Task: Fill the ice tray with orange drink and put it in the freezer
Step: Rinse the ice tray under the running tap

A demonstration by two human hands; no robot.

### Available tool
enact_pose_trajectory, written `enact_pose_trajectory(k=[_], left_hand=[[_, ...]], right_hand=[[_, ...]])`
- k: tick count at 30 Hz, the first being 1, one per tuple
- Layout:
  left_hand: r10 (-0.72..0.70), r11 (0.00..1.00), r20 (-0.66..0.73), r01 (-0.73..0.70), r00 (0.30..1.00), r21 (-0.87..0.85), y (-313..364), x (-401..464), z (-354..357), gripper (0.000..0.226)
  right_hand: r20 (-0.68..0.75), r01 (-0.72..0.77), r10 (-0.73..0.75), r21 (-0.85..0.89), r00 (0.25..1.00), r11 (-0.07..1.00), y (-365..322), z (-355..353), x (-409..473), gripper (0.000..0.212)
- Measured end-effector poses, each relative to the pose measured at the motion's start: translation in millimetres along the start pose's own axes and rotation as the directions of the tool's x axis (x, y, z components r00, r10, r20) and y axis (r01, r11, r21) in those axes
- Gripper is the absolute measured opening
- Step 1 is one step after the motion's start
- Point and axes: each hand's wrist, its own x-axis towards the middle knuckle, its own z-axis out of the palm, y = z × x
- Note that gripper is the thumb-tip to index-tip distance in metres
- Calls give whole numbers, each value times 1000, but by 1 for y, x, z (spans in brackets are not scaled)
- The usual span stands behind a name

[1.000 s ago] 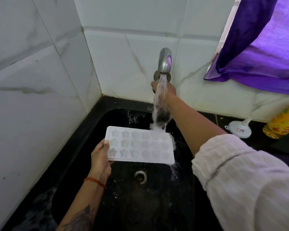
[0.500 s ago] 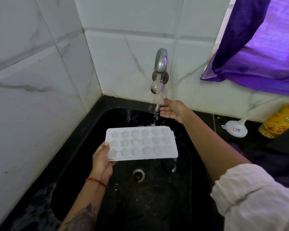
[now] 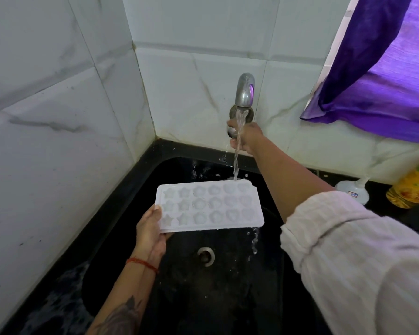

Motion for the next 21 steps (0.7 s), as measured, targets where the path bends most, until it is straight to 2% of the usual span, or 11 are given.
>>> enact_pose_trajectory(k=[3,5,7,8,10,12,14,16,19,21], left_hand=[[-6,1000,5,6,1000,-2,2,-1,-1,23],[-8,1000,5,8,1000,1,2,-1,-3,25],[-17,1000,8,17,1000,3,-2,-1,-6,27],[-25,1000,8,25,1000,1,-4,-1,-7,28],[-47,999,-2,47,999,-15,-11,0,-10,29],[-79,996,-8,79,997,-33,-18,2,-14,27],[-110,993,-3,110,994,-42,-25,1,-16,24],[-145,989,-4,145,989,-32,-32,1,-16,21],[-216,973,0,216,976,85,-42,-3,-15,28],[-265,940,22,253,964,231,-48,-8,-14,33]], right_hand=[[133,-15,19,-31,991,999,3,-18,-14,39],[158,-30,65,-210,985,977,18,-30,-29,51],[112,-50,108,-432,988,900,44,-42,-50,57],[101,-83,150,-483,984,872,60,-48,-61,61],[155,-177,280,-475,947,862,94,-60,-87,61],[268,-248,356,-363,895,898,119,-68,-112,45],[314,-253,315,-223,896,941,131,-71,-129,33],[276,-191,235,-178,932,965,130,-71,-141,31],[173,-41,96,-297,980,954,113,-71,-151,33],[116,84,-36,-440,993,894,97,-71,-159,33]])
